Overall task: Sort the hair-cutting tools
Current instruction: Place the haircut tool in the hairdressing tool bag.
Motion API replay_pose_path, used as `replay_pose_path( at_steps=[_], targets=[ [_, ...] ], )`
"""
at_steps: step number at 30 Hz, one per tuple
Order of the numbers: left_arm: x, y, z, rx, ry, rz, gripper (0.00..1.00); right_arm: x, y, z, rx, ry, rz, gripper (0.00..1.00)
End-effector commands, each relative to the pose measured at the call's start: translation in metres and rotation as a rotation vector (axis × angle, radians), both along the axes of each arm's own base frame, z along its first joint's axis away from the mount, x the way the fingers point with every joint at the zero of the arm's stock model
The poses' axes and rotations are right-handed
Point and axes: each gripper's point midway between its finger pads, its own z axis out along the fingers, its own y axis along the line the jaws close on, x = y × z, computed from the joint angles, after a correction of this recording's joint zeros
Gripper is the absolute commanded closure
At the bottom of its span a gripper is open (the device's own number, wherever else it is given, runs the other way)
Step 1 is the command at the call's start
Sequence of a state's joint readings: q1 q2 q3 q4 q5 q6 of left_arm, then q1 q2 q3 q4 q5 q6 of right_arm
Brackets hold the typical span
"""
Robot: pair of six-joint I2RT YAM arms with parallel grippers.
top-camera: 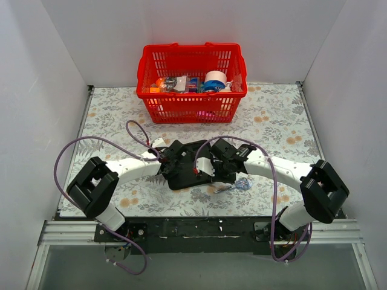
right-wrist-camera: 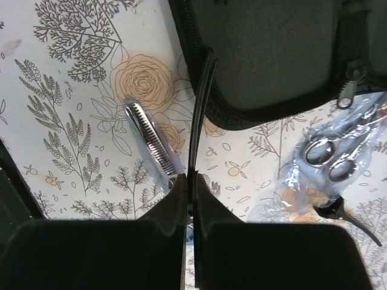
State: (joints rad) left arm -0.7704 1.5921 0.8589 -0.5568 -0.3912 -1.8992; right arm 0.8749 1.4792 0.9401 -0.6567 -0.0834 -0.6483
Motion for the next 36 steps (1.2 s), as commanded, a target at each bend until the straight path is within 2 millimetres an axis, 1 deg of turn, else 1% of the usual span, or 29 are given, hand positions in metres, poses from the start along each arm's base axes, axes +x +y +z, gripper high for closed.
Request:
replay_pose_path(
  at_steps=[1,4,7,9,11,17,20,24,30,36],
  targets=[
    [-0.050,0.023,-0.052,0.020,0.231,-0.027,0.67,0.016,0.012,0.022,0.035,-0.047,0.046,0.99],
    [-0.052,0.020,-0.054,-0.001,0.245,-0.041,0.68,0.023,0.017,0.031,0.041,-0.066,0.071,0.99],
    [-0.054,0.018,-0.058,-0.027,0.256,-0.046,0.68,0.026,0.016,0.034,0.016,-0.079,0.120,0.99],
    [-0.056,0.015,-0.059,-0.052,0.263,-0.047,0.69,0.026,0.013,0.030,-0.008,-0.066,0.142,0.99],
    [-0.061,0.017,-0.063,-0.069,0.279,-0.040,0.69,0.026,0.013,0.028,-0.012,-0.061,0.154,0.99],
    [-0.062,0.012,-0.062,-0.131,0.281,-0.048,0.70,0.029,0.011,0.017,-0.028,-0.051,0.184,0.99],
    [-0.062,0.010,-0.060,-0.161,0.281,-0.055,0.70,0.033,0.014,0.016,-0.031,-0.059,0.210,0.99],
    [-0.063,0.010,-0.058,-0.186,0.278,-0.062,0.70,0.041,0.024,0.016,-0.028,-0.056,0.231,0.99],
    [-0.065,0.013,-0.058,-0.202,0.282,-0.060,0.71,0.040,0.029,0.005,-0.038,-0.013,0.258,0.99],
    [-0.067,0.017,-0.058,-0.220,0.280,-0.047,0.71,0.033,0.035,-0.002,-0.035,0.014,0.285,0.99]
  ],
)
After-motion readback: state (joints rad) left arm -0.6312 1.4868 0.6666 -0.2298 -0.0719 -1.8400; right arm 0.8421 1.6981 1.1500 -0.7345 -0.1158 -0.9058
